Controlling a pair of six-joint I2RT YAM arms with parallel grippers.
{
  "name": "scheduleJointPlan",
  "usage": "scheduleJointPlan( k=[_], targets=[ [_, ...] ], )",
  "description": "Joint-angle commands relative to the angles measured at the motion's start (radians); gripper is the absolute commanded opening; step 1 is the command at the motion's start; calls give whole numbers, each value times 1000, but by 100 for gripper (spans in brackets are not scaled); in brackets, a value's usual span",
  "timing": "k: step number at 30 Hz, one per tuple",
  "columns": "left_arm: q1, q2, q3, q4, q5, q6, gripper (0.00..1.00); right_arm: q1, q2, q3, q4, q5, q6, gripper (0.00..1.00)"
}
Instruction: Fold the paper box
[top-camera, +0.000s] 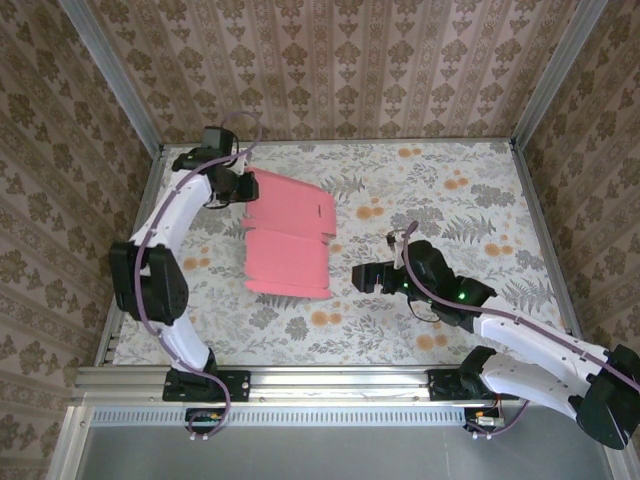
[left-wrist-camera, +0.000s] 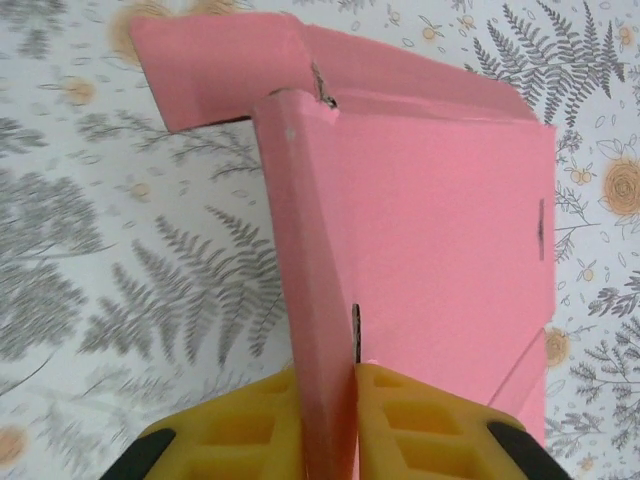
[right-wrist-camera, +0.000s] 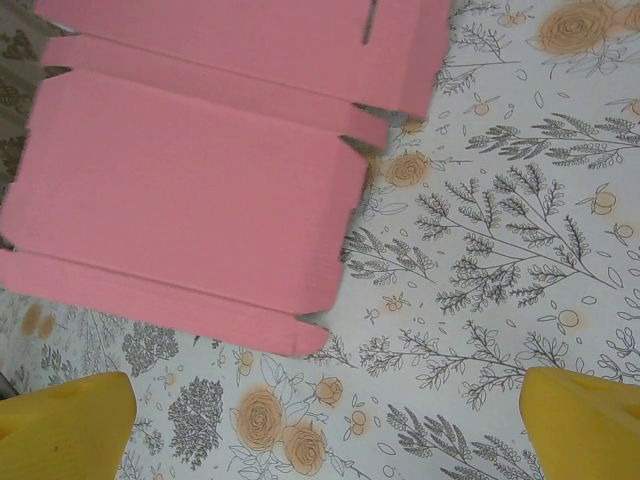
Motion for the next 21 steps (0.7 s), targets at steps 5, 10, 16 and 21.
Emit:
scheduleJointPlan(
  k=[5,10,16,21],
  targets=[
    [20,-208,54,-234,-181,14,16,7,-49,-25,-44,58,12,100],
    [-14,-246,196,-414,-358,38,15,6,-80,-28,-93,107,14,100],
    [-226,-117,378,-560,-558,-4,12,5,-172,-54,-141,150,20,100],
    [-430,52,442,-555,-572,-96,12,2,-261,-56,-242,190,39,99]
  ],
)
